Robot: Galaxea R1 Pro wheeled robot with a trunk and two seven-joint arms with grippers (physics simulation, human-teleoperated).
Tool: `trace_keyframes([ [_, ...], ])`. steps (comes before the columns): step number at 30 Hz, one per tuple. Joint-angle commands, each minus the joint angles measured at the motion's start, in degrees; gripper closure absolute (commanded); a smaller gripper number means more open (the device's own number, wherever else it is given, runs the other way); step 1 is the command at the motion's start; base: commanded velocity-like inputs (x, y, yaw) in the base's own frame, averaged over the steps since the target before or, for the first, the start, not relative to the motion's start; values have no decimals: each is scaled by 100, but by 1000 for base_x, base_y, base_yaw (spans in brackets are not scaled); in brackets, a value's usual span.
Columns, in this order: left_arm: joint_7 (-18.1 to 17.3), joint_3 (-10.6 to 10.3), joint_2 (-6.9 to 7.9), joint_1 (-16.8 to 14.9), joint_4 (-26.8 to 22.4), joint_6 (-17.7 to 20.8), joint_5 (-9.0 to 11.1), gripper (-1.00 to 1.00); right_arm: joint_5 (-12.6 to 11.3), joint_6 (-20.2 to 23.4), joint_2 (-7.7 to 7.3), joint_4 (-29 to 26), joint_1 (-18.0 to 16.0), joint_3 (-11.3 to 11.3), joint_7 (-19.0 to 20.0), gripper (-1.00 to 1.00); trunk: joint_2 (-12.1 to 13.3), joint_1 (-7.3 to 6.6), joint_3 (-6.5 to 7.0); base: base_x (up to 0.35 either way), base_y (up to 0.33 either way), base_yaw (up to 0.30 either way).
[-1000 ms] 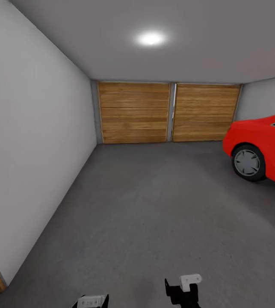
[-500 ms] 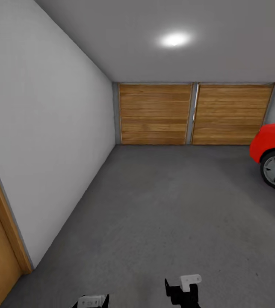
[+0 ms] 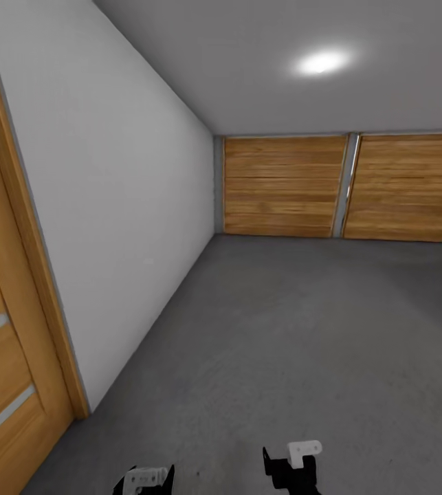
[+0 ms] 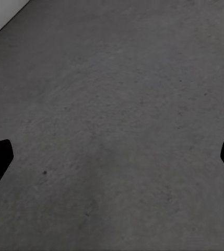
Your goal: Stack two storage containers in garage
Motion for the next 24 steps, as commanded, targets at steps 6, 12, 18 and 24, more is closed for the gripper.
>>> trace_keyframes([
  [6,-20,25,1,0,-4,-7,1,-100,-4,-14,-2,6,-4,20,-36,-100,-3,0,18,0,0,294],
  [12,-20,38,2,0,-2,-6,-13,-100,-4,-14,5,11,-4,19,-33,-100,-3,0,42,0,0,295],
  [18,-13,47,1,0,-6,-6,-17,-100,-29,-155,21,18,-4,19,-33,-100,-3,0,65,0,0,295],
  [24,-11,48,5,0,-10,-6,-17,-100,-52,-228,30,18,-4,26,-33,-100,-3,0,88,0,0,295],
])
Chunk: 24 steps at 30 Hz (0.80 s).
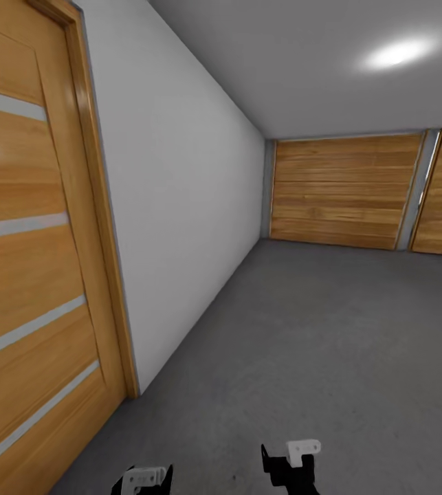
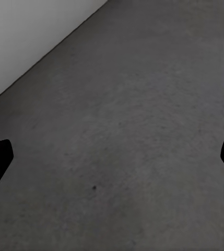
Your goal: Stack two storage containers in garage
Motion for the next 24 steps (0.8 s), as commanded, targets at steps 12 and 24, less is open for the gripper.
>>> trace_keyframes([
  [12,-30,-9,-6,0,2,-11,29,-100,1,-38,-10,0,-4,16,-49,-100,-3,0,42,0,0,294],
  [24,-30,-10,-6,0,-3,-11,24,-100,5,-39,-10,0,-4,16,-50,-100,-3,0,105,0,0,271],
])
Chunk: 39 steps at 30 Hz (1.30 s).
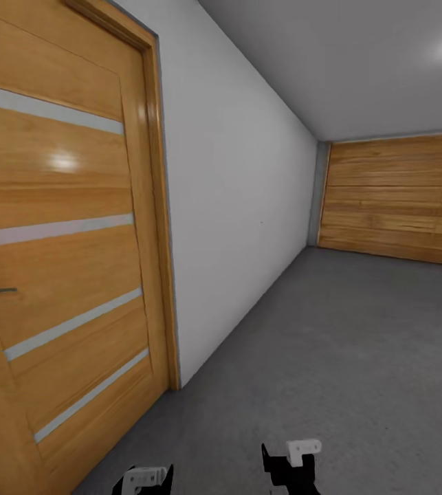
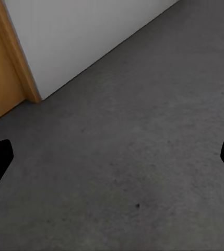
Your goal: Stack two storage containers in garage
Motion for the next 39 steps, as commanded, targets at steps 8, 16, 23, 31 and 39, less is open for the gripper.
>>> trace_keyframes([
  [8,-22,7,-2,0,-2,-11,3,-100,-7,-15,-3,7,-4,21,-41,-100,-3,0,45,0,0,247],
  [16,-22,15,-1,0,4,-11,-5,-100,-7,-15,-3,11,-4,22,-41,-100,-3,0,95,0,0,245],
  [23,-22,16,-2,0,6,-11,-6,-100,-7,-14,-3,12,-4,20,-41,-100,-3,0,140,0,0,244],
  [31,-22,16,-2,0,13,-11,-6,-100,-7,-15,-5,12,-4,19,-41,-100,-3,0,157,0,0,84],
  [39,-22,16,-2,0,35,-11,-6,-100,-8,-15,-6,12,-4,22,-41,-100,-3,0,159,0,0,8],
])
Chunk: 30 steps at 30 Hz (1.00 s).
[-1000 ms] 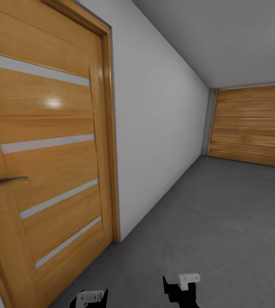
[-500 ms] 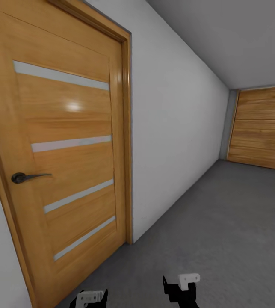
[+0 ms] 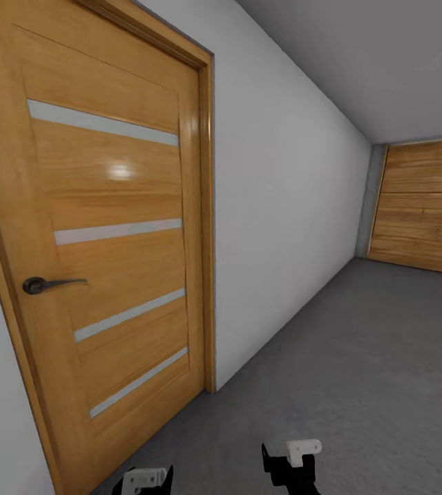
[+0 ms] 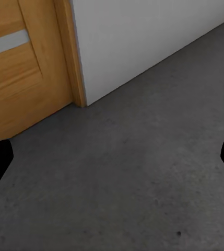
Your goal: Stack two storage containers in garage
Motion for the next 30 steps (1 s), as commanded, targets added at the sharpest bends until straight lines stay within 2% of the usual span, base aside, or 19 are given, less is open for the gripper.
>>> trace_keyframes([
  [1,-22,7,-2,0,1,-11,4,-100,-7,-15,-2,3,-4,22,-41,-100,-3,0,-5,0,0,1],
  [6,-22,7,-2,0,11,-11,4,-100,-6,-15,-7,3,-4,23,-41,-100,-3,0,-5,0,0,0],
  [9,5,39,-100,98,-86,-92,-5,-100,31,32,-26,-73,-102,8,-49,-100,-3,0,-5,0,0,0],
  [12,5,39,-103,176,-86,-92,-5,-100,31,32,-26,-73,-166,8,-49,-100,-3,0,-5,0,0,0],
  [30,5,39,-103,176,-86,-92,-5,-100,31,32,-26,-73,-166,8,-49,-100,-3,0,-5,0,0,0],
])
